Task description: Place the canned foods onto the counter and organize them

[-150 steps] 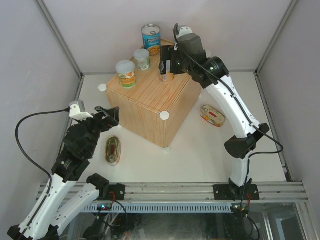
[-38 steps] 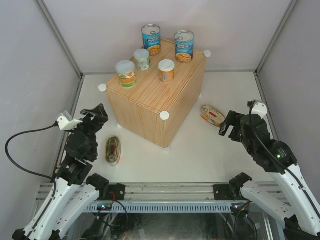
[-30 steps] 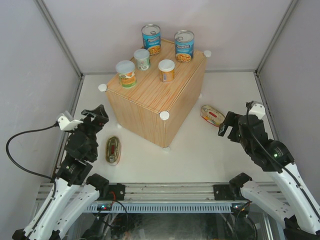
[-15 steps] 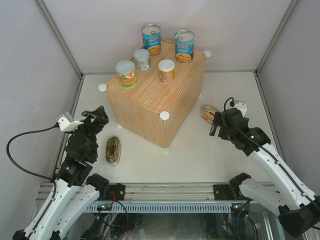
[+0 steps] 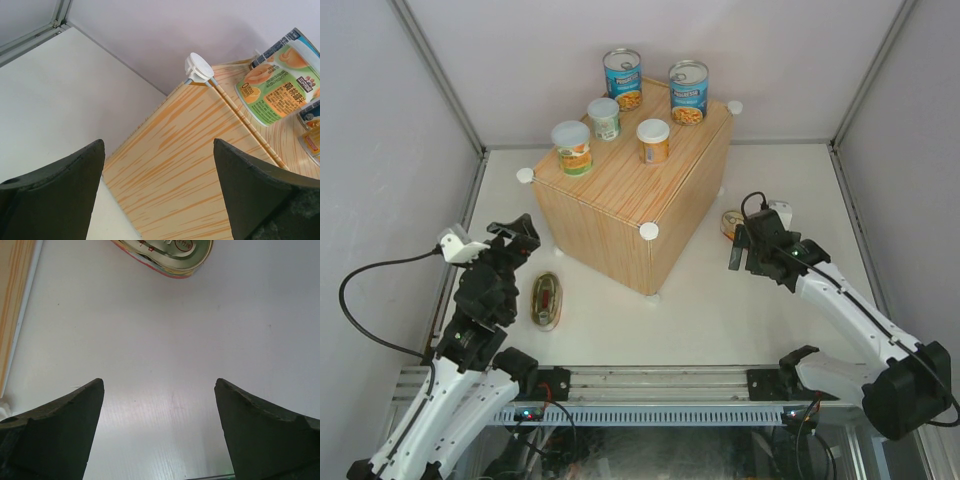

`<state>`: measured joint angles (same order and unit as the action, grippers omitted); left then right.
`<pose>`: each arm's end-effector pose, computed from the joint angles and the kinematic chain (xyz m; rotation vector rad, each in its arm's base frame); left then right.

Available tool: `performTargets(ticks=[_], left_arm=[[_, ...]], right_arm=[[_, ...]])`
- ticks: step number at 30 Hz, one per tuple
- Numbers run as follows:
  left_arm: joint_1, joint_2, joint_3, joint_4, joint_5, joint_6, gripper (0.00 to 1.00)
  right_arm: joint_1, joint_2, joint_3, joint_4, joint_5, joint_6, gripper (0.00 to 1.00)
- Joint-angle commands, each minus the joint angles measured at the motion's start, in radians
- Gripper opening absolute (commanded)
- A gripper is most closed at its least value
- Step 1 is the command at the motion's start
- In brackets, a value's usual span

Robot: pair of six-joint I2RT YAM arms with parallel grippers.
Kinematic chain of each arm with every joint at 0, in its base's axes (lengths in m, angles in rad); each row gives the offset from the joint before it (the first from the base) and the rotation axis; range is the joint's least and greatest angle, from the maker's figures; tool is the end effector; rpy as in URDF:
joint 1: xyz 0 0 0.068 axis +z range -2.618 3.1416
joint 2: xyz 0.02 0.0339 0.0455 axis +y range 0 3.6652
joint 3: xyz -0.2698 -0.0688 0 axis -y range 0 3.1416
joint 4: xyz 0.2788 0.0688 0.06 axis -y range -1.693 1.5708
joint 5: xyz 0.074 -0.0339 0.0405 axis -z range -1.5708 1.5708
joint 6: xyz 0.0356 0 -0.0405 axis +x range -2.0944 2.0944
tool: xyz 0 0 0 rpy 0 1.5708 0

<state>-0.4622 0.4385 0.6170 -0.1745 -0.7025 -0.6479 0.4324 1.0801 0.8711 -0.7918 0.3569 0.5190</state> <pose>0.1361 -0.0421 0.3370 -0.6793 1.4230 -0.3221 0.2195 0.0876 0.2619 0.2380 2.4694 -0.0648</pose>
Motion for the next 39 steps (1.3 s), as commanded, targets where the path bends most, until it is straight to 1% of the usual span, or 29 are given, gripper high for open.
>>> performTargets(ticks=[1, 6, 12, 19, 23, 30, 39], left_arm=[[0.011, -0.006, -0.026, 0.034, 0.032, -0.032, 0.93], [0.011, -0.044, -0.037, 0.027, 0.053, -0.076, 0.93], [0.011, -0.114, -0.043, -0.001, 0.058, -0.044, 0.93], [0.012, -0.105, -0.035, -0.001, 0.094, -0.039, 0.93], [0.011, -0.089, -0.037, 0.018, 0.113, -0.039, 0.93], [0.011, -0.064, -0.042, 0.046, 0.148, -0.009, 0.93], [0.011, -0.024, -0.028, 0.053, 0.187, 0.023, 0.93]], right_arm=[[-0.006, 0.020, 0.006, 0.073, 0.003, -0.038, 0.91], [-0.016, 0.075, 0.008, 0.110, 0.009, -0.087, 0.92], [-0.044, 0.169, 0.041, 0.151, 0.028, -0.138, 0.93], [-0.107, 0.257, 0.111, 0.197, 0.040, -0.243, 0.95], [-0.148, 0.299, 0.141, 0.253, 0.001, -0.338, 0.96], [-0.208, 0.421, 0.219, 0.277, -0.100, -0.504, 0.98], [-0.256, 0.459, 0.238, 0.293, -0.280, -0.649, 1.00]])
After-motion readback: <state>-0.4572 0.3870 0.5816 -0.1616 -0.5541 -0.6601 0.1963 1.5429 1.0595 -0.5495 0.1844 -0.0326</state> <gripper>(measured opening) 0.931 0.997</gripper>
